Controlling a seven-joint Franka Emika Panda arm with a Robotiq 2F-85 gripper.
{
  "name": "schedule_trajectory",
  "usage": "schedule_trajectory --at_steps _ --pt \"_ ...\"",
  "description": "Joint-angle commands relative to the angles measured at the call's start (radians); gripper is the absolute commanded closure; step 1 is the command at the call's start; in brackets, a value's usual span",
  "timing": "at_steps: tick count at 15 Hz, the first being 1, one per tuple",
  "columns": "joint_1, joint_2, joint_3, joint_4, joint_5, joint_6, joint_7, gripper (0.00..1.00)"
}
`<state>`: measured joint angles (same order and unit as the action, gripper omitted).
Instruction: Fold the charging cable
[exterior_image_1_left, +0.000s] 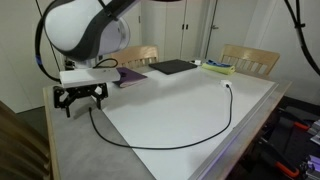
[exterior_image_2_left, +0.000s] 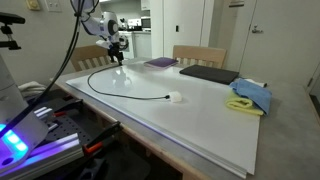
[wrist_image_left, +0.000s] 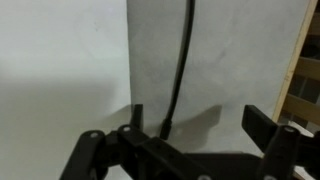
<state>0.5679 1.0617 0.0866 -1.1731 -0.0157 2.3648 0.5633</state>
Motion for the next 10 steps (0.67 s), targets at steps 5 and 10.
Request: schedule_trajectory --at_steps 5,10 --pt "-0.006 0.016 0.019 -0.027 0.033 0.052 0.008 0.00" --pt "-0.006 0.013 0.017 -0.036 0.030 0.061 0.023 0.26"
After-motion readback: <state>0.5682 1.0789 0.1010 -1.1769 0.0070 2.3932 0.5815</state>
